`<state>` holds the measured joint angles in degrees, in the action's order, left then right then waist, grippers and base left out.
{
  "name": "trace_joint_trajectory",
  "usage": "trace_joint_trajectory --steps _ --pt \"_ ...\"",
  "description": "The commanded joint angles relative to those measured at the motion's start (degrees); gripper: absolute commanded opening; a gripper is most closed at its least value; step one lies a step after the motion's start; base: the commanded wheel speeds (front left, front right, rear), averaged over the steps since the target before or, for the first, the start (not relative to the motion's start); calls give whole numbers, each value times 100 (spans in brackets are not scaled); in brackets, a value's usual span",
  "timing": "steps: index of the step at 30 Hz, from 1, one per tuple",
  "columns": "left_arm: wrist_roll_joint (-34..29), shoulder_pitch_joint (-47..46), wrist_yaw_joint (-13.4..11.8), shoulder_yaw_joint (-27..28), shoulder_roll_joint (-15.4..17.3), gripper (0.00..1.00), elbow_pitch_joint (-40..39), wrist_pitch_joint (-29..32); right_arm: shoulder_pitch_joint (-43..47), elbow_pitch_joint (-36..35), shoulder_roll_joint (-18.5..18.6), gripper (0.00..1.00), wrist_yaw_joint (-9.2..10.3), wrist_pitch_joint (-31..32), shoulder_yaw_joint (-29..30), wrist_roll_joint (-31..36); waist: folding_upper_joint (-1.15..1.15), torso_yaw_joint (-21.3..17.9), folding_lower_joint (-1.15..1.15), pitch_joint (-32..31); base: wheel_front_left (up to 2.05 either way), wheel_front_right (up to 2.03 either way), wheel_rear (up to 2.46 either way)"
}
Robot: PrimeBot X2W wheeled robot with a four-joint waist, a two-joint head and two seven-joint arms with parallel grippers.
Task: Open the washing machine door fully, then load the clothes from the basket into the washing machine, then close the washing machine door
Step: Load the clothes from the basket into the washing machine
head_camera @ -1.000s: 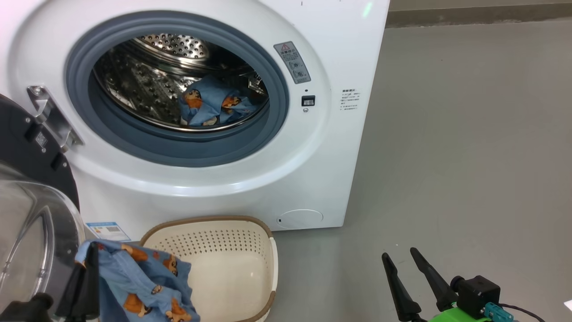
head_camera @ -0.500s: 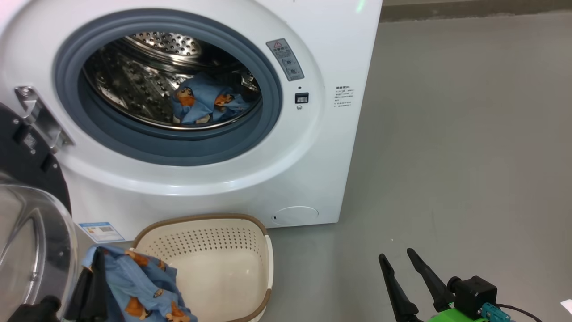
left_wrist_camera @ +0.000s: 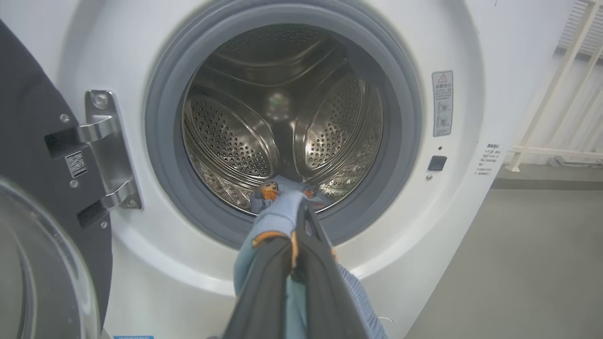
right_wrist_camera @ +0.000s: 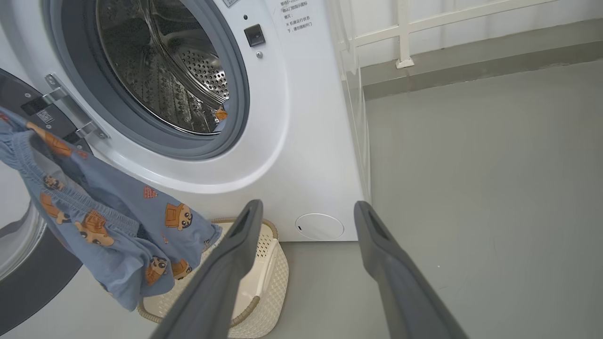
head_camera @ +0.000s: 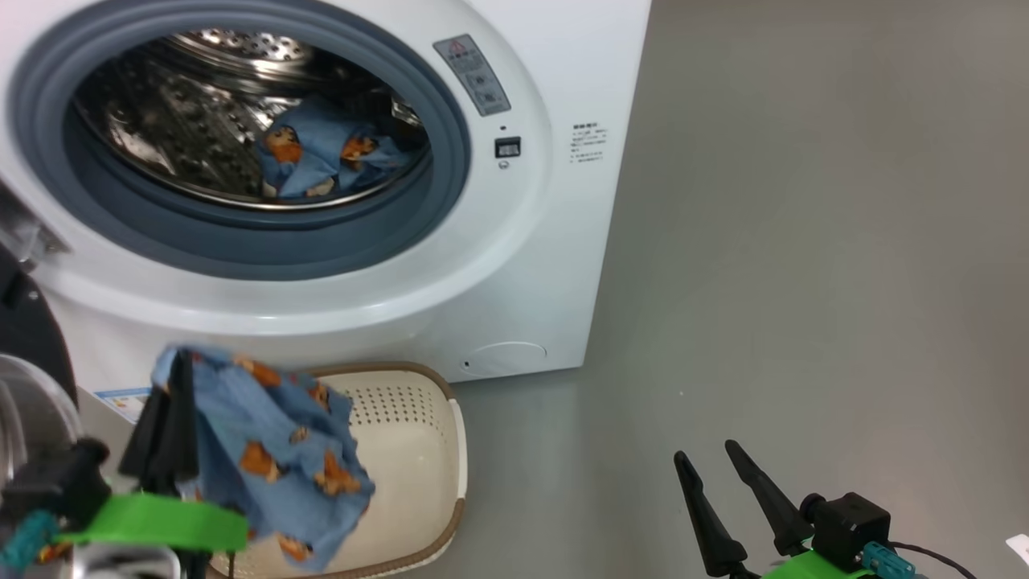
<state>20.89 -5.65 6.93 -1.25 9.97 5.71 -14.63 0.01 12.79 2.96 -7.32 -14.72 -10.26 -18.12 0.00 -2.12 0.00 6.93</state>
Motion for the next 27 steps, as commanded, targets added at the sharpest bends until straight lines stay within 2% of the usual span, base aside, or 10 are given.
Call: trace_joint_trajectory --steps 1,11,27 --pt "-60 -470 37 153 198 0 -101 -37 -166 -167 -8 100 -17 -28 -165 43 0 -123 0 158 0 0 0" --pt "88 -1620 53 -181 331 0 231 -37 -281 -256 -8 100 -17 -28 -276 27 0 -311 0 469 0 0 0" --pt "371 -3470 55 -244 633 0 1141 -37 -397 -451 -8 100 -17 -28 -407 31 0 -602 0 1159 0 0 0"
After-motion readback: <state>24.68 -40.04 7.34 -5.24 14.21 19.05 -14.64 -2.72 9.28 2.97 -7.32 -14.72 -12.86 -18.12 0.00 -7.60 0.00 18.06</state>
